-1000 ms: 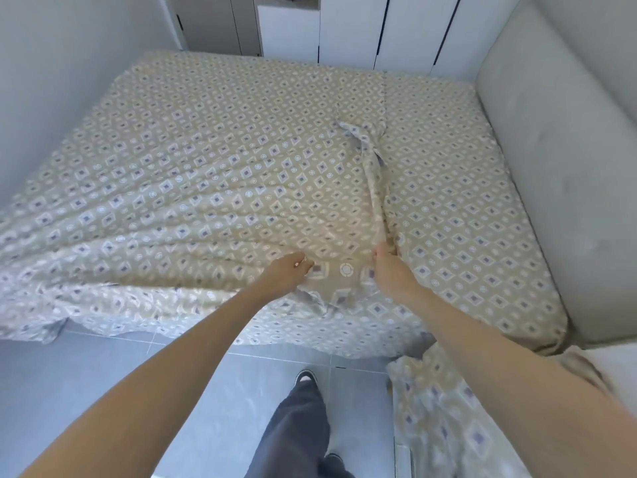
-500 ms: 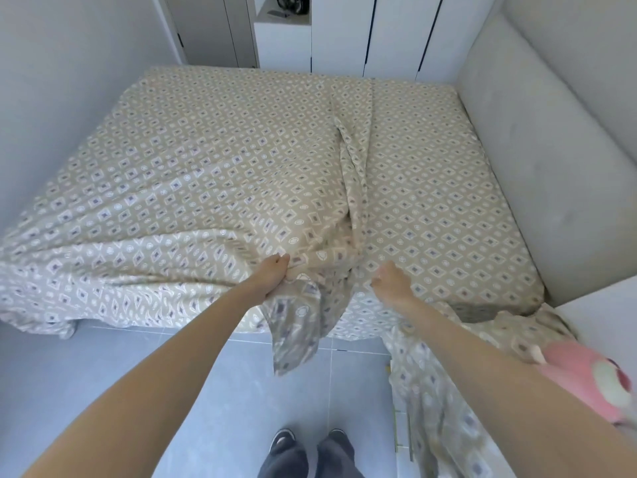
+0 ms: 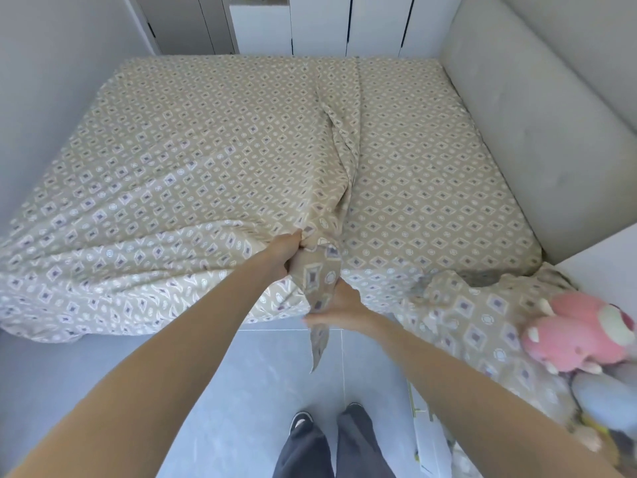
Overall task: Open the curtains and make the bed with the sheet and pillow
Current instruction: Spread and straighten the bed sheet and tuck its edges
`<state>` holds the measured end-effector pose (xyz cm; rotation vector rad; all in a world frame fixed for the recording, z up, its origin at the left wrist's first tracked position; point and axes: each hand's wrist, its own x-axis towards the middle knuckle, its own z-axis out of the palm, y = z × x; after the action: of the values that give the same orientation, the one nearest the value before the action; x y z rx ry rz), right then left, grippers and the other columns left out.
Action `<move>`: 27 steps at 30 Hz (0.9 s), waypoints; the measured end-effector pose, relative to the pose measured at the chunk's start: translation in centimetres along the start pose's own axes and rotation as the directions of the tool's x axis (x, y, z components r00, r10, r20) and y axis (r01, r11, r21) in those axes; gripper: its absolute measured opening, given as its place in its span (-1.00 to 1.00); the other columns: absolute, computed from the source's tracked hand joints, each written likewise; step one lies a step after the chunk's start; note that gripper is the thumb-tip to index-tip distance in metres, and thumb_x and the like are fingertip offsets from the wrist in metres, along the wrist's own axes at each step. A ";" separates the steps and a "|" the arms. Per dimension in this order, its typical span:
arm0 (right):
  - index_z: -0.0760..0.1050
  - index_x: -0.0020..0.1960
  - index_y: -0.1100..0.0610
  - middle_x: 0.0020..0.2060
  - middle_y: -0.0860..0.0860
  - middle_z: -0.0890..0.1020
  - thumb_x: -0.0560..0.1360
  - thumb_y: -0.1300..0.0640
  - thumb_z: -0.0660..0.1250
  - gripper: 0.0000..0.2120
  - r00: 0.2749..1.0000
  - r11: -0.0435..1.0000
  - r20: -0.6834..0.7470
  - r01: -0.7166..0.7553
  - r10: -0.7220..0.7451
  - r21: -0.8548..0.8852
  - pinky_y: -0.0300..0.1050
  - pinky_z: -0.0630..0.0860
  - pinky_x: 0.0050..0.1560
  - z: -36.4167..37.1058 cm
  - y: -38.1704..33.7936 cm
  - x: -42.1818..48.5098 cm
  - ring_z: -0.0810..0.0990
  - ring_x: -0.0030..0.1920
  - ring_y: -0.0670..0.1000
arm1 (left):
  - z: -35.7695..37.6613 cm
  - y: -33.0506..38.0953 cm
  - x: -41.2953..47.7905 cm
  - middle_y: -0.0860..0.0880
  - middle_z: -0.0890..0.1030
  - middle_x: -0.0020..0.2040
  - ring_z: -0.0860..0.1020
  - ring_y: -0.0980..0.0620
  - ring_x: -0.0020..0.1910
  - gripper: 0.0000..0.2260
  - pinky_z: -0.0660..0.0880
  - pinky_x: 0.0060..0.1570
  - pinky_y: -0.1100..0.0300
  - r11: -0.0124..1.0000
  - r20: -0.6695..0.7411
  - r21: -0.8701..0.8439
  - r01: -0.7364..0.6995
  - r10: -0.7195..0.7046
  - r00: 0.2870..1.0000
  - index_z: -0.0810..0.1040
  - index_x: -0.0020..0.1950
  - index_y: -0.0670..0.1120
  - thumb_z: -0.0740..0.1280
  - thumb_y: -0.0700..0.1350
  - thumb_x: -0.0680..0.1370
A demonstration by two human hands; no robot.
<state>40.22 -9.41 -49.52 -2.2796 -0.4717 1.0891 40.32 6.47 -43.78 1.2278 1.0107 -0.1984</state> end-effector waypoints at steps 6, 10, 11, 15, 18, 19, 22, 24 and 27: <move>0.48 -0.02 0.23 -0.16 0.02 0.51 0.53 0.04 0.29 -0.76 0.956 0.976 -0.287 0.115 -0.058 0.187 -0.14 0.33 -0.18 -1.0 0.0 0.0 0.49 -0.11 0.03 | -0.3 -0.1 -0.6 -0.05 0.55 -0.19 0.52 0.02 -0.28 -0.75 0.50 -0.27 0.16 0.999 0.016 -0.033 -0.007 0.008 1.000 0.46 0.17 -0.12 0.11 0.00 0.66; 0.25 -0.17 0.16 -0.35 -0.01 0.34 0.60 0.17 0.16 -0.81 0.938 0.992 -0.342 0.086 -0.050 0.092 -0.29 0.24 -0.39 -2.3 0.5 -0.9 0.34 -0.25 0.06 | -0.8 -0.3 -0.2 -0.08 0.52 -0.23 0.49 0.00 -0.30 -0.70 0.43 -0.27 0.15 0.998 0.004 0.028 -0.050 0.050 0.999 0.49 -0.07 -0.14 0.12 0.04 0.65; 0.23 -0.16 0.17 -0.38 -0.01 0.32 0.61 0.19 0.14 -0.81 0.923 0.990 -0.383 0.095 -0.050 0.100 -0.34 0.26 -0.41 -2.7 0.5 -1.2 0.32 -0.29 0.05 | -1.0 -0.4 0.0 -0.08 0.48 -0.26 0.44 0.00 -0.33 -0.67 0.37 -0.29 0.17 0.994 -0.018 0.086 -0.072 0.074 0.997 0.47 -0.15 -0.13 0.11 0.06 0.64; 0.24 -0.06 0.17 -0.39 -0.04 0.34 0.63 0.23 0.10 -0.91 0.853 0.975 -0.521 0.135 -0.025 0.175 -0.37 0.29 -0.42 -4.5 0.3 -2.9 0.31 -0.35 -0.01 | -1.2 -1.4 -0.7 -0.06 0.35 -0.36 0.30 0.03 -0.41 -0.64 0.19 -0.42 0.18 0.884 -0.066 0.436 -0.166 0.215 0.974 0.37 -0.18 -0.17 0.07 0.05 0.65; 0.22 -0.04 0.16 -0.38 -0.01 0.33 0.60 0.32 -0.01 -0.89 0.809 0.936 -0.583 0.140 0.080 0.322 -0.31 0.26 -0.46 -5.6 0.0 -4.0 0.27 -0.38 -0.03 | -0.6 -2.8 -1.5 -0.04 0.33 -0.38 0.30 0.04 -0.40 -0.61 0.21 -0.39 0.16 0.740 -0.027 0.624 -0.250 0.340 0.940 0.27 -0.33 -0.12 0.10 0.02 0.65; 0.21 -0.05 0.14 -0.38 0.00 0.31 0.60 0.33 -0.04 -0.86 0.804 0.903 -0.581 0.146 0.130 0.403 -0.30 0.24 -0.45 -5.9 -0.1 -4.5 0.25 -0.38 -0.03 | -0.2 -3.2 -1.9 -0.04 0.33 -0.38 0.32 0.02 -0.39 -0.61 0.22 -0.37 0.15 0.691 -0.010 0.671 -0.270 0.372 0.928 0.24 -0.36 -0.10 0.11 0.01 0.65; 0.20 0.02 0.12 -0.36 0.01 0.33 0.61 0.32 -0.04 -0.86 0.821 0.930 -0.556 0.095 0.129 0.356 -0.24 0.26 -0.43 -6.9 0.0 -5.9 0.28 -0.38 -0.06 | 0.8 -4.4 -2.5 -0.15 0.51 -0.24 0.46 -0.10 -0.23 -0.61 0.33 -0.24 0.14 0.604 0.015 0.749 -0.272 0.395 0.919 0.35 -0.36 -0.12 0.10 -0.02 0.64; 0.24 0.03 0.11 -0.36 -0.01 0.39 0.62 0.27 0.01 -0.90 0.835 0.976 -0.548 0.074 0.051 0.203 -0.19 0.26 -0.42 -7.8 0.5 -6.8 0.35 -0.39 -0.06 | 0.7 -4.9 -2.6 -0.27 0.57 0.01 0.56 -0.19 -0.11 -0.59 0.45 -0.15 0.08 0.608 -0.015 0.758 -0.236 0.377 0.926 0.54 -0.19 -0.26 0.12 0.01 0.64; 0.34 0.00 0.14 -0.38 0.00 0.46 0.61 0.15 0.10 -0.92 0.853 0.999 -0.521 0.049 -0.031 0.020 -0.10 0.35 -0.31 -9.4 1.6 -8.0 0.46 -0.32 0.05 | 0.3 -5.6 -2.8 -0.28 0.57 -0.01 0.58 -0.22 -0.07 -0.61 0.52 -0.01 0.06 0.660 -0.071 0.727 -0.190 0.347 0.935 0.59 -0.01 -0.34 0.14 -0.04 0.62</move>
<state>42.88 -18.04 -40.93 -2.3951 -0.2711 0.4115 35.42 3.03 -45.55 2.1455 0.9307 -0.2429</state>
